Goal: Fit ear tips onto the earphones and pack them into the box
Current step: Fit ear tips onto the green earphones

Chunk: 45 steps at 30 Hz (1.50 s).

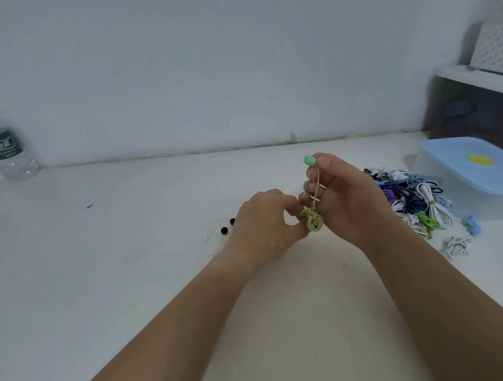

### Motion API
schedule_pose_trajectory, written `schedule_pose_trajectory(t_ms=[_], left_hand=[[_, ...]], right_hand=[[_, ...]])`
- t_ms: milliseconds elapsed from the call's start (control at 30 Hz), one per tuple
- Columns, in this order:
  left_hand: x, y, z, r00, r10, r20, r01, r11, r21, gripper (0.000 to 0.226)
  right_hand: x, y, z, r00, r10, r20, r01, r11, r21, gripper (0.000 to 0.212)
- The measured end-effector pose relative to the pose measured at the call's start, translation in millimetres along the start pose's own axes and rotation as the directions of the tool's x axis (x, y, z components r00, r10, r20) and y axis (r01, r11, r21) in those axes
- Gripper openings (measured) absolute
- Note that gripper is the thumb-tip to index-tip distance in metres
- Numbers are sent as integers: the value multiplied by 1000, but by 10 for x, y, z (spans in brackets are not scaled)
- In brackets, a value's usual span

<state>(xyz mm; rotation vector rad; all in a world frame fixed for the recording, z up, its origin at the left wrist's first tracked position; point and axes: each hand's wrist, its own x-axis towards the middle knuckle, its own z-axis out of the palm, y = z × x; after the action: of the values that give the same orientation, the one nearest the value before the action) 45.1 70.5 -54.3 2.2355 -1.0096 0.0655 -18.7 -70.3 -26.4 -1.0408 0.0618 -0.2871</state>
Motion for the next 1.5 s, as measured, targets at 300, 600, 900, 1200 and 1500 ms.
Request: schedule_pose_trajectory(t_ms=[300, 600, 900, 1200, 1500], left_hand=[[-47, -79, -250, 989, -117, -87, 91, 961, -260, 16], [-15, -126, -224, 986, -97, -138, 68, 977, -202, 23], [40, -218, -311, 989, -30, -143, 3, 983, -183, 15], [-19, -648, -646, 980, -198, 11, 195, 972, 133, 10], [24, -479, -481, 977, -188, 105, 165, 966, 200, 11]], right_hand=[[100, 82, -208, 957, -62, -282, -170, 670, -723, 8], [40, 127, -19, 950, -311, 23, 146, 378, -914, 11], [60, 221, -46, 981, -175, 80, 165, 552, -817, 8], [54, 256, -10, 979, -204, -5, 126, 627, -768, 21], [51, 287, 23, 990, -136, -20, 73, 645, -761, 10]])
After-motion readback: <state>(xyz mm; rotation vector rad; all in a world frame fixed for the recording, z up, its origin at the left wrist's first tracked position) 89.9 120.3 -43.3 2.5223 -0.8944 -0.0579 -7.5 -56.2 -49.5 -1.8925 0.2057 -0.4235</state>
